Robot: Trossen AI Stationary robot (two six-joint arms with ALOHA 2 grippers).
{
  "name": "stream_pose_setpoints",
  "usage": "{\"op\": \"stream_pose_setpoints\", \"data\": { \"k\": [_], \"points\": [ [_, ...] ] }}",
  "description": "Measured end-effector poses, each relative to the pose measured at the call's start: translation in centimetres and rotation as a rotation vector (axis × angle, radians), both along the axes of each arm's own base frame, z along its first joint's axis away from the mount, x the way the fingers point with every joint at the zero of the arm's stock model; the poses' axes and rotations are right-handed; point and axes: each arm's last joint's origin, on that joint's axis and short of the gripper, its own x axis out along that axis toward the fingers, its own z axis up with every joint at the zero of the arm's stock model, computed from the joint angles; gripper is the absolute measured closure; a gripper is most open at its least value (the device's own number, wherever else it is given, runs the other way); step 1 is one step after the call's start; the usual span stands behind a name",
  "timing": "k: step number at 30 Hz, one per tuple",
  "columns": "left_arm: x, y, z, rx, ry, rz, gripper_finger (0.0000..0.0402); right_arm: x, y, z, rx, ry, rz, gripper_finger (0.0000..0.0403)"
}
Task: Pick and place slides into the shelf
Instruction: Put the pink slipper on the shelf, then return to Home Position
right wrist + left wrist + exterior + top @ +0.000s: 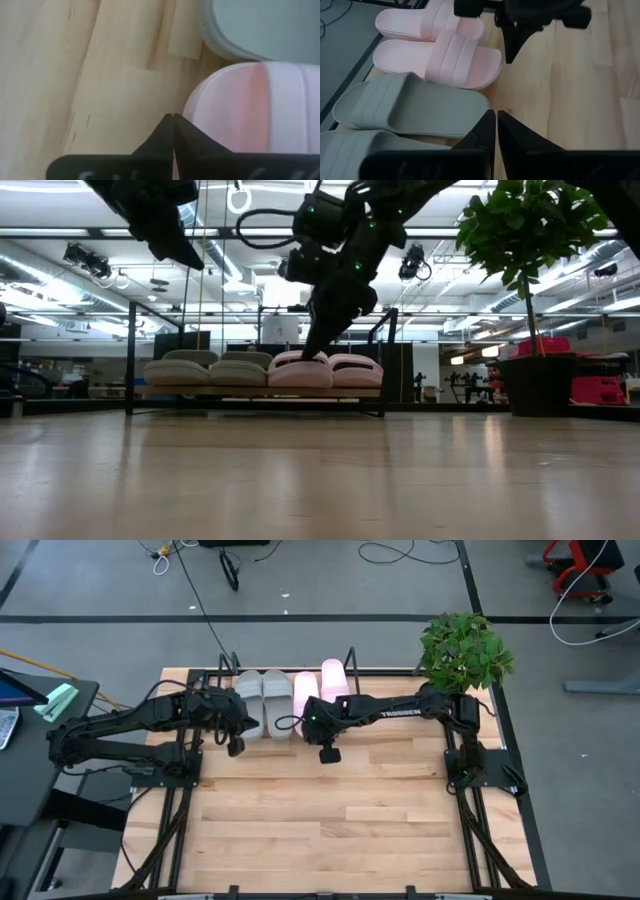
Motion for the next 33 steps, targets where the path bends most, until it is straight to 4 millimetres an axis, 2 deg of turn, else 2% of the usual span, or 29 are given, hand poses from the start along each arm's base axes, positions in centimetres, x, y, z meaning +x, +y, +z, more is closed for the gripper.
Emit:
{"op": "stream_pose_setpoints", "data": {
  "k": [7, 16, 21, 27, 29, 33],
  "points": [
    [0.1, 0.0, 0.1, -0.002, -0.011, 0.004, 0.0385, -0.2, -0.9, -0.1, -0.003, -0.005, -0.041, 0.0400],
    [0.1, 0.0, 0.1, -0.006, -0.016, 0.008, 0.0373, 0.0, -0.3, -0.1, 0.004, -0.015, -0.023, 0.0400],
    [0.1, 0.0, 0.1, -0.011, -0.020, 0.012, 0.0375, -0.1, 1.1, -0.2, 0.013, 0.025, 0.009, 0.0400],
    [0.1, -0.2, 0.2, -0.024, -0.030, 0.012, 0.0390, -0.6, 3.9, 0.4, 0.030, 0.127, 0.027, 0.0401],
    [0.1, -0.4, 0.3, -0.018, -0.044, -0.006, 0.0394, -1.0, 5.1, 0.7, 0.009, 0.156, 0.029, 0.0401],
    [-0.1, -1.3, 0.8, -0.006, -0.105, -0.059, 0.0397, -2.3, 7.3, 3.2, -0.044, 0.139, 0.016, 0.0401]
  ]
}}
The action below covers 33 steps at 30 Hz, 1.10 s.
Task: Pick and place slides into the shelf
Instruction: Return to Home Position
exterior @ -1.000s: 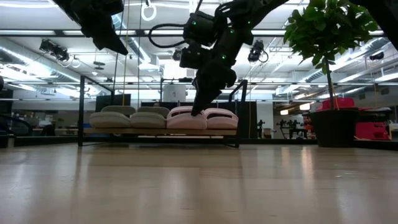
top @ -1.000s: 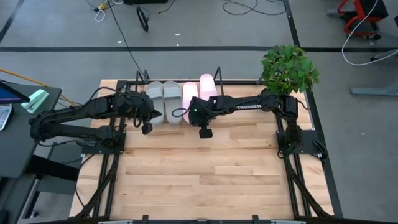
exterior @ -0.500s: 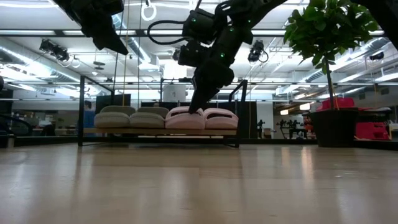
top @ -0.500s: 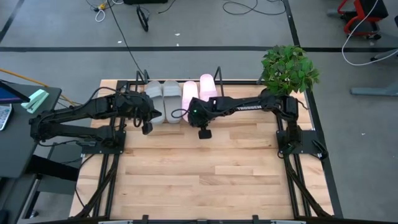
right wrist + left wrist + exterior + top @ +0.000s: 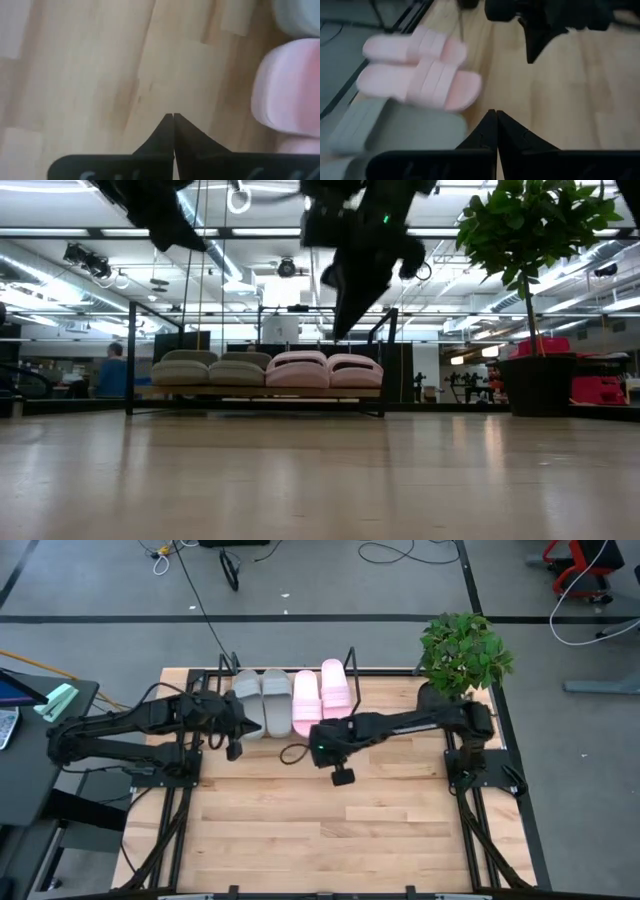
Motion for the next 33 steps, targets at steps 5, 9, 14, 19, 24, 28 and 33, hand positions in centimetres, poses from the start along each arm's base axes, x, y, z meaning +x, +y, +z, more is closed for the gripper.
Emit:
{"op": "stream_pose_setpoints", "data": {
  "k": [5, 9, 14, 19, 24, 28, 33],
  "points": [
    [-0.8, -1.3, -0.5, 0.016, -0.120, -0.071, 0.0391, -3.4, 1.6, 4.1, -0.041, -0.106, -0.083, 0.0401],
    [-1.6, -1.9, -1.3, 0.023, -0.210, -0.110, 0.0397, -7.5, 2.3, 6.0, -0.064, -0.209, -0.176, 0.0402],
    [-2.6, -2.4, -1.9, 0.028, -0.290, -0.138, 0.0391, -13.2, 2.8, 6.3, -0.026, -0.322, -0.300, 0.0403],
    [-3.3, -2.7, -2.6, 0.034, -0.366, -0.159, 0.0397, -18.3, 3.3, 5.2, 0.072, -0.474, -0.314, 0.0403],
    [-3.7, -2.8, -4.3, 0.038, -0.414, -0.166, 0.0391, -22.3, 3.7, 3.4, 0.198, -0.629, -0.307, 0.0403],
    [-3.8, -2.8, -5.9, 0.049, -0.441, -0.169, 0.0392, -24.4, 4.0, 1.9, 0.290, -0.755, -0.274, 0.0403],
    [-3.7, -2.8, -7.9, 0.092, -0.485, -0.202, 0.0395, -25.7, 4.0, -0.4, 0.341, -0.857, -0.238, 0.0403]
  ]
}}
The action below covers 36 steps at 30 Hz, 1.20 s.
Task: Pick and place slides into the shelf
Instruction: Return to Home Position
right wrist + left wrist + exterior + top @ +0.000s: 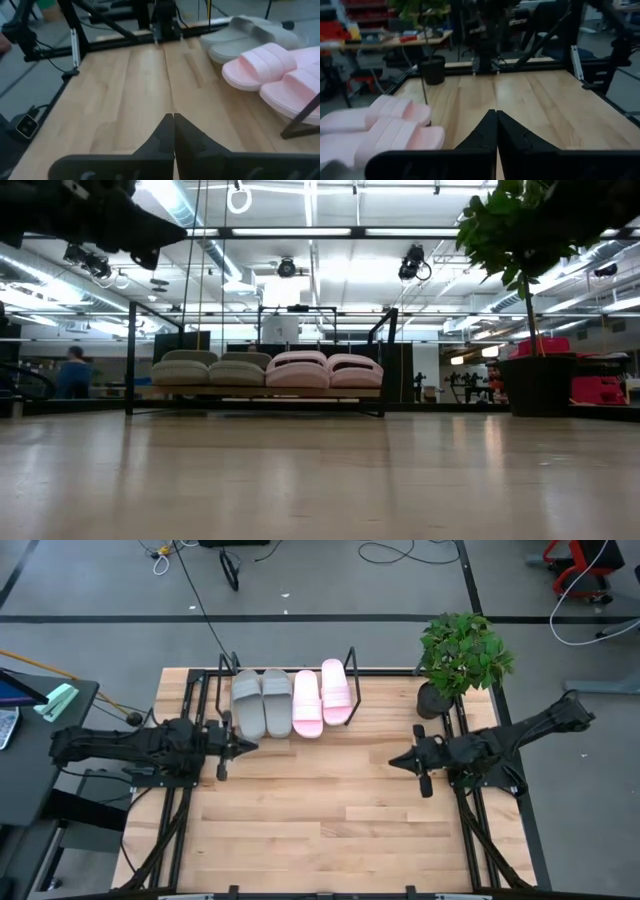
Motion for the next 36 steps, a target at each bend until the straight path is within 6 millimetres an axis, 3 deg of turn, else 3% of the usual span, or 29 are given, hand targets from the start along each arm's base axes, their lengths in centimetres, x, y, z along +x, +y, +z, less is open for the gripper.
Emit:
{"op": "stream_pose_setpoints", "data": {
  "k": [15, 25, 36],
  "points": [
    [0.0, -0.3, -2.0, 0.027, -0.174, -0.125, 0.0393, -1.4, -0.5, -6.1, -0.031, -0.203, 0.008, 0.0403],
    [-0.4, 0.7, -4.0, -0.013, -0.217, -0.111, 0.0396, -1.6, -0.6, -6.5, -0.026, -0.222, 0.007, 0.0403],
    [-0.9, 1.3, -3.7, -0.053, -0.278, -0.086, 0.0397, -1.5, -0.6, -6.5, -0.016, -0.225, 0.005, 0.0403]
  ]
}}
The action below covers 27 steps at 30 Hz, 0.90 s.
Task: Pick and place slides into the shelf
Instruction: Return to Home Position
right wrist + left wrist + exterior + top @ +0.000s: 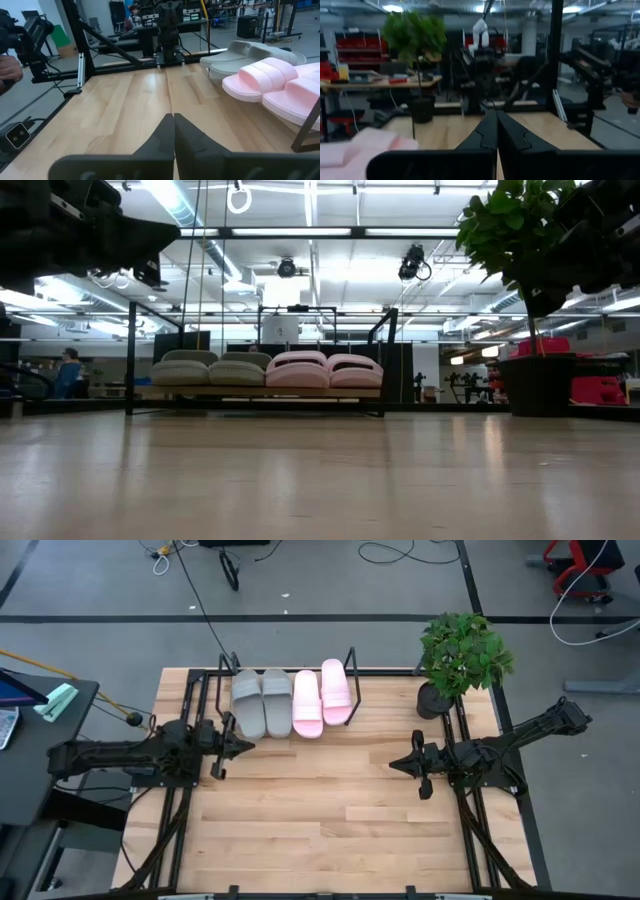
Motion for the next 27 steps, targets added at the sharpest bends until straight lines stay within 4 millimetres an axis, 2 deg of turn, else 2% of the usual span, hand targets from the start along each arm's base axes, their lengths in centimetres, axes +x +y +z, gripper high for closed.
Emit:
{"op": "stream_pose_setpoints", "data": {
  "k": [10, 16, 20, 27],
  "points": [
    [-1.6, -0.2, -0.2, -0.067, 0.014, -0.032, 0.0399, 0.0, 0.0, 0.1, -0.001, -0.008, 0.000, 0.0403],
    [-2.6, -0.6, 0.3, -0.060, -0.052, -0.055, 0.0399, 0.0, 0.0, 0.1, -0.006, -0.010, -0.011, 0.0403],
    [-2.4, -0.8, 0.0, -0.083, -0.019, -0.073, 0.0400, 0.0, -0.1, 0.2, -0.008, -0.016, -0.018, 0.0403],
    [-2.3, -1.3, -0.3, -0.126, 0.000, -0.005, 0.0400, 0.0, -0.1, 0.2, -0.009, -0.016, -0.024, 0.0403]
  ]
}}
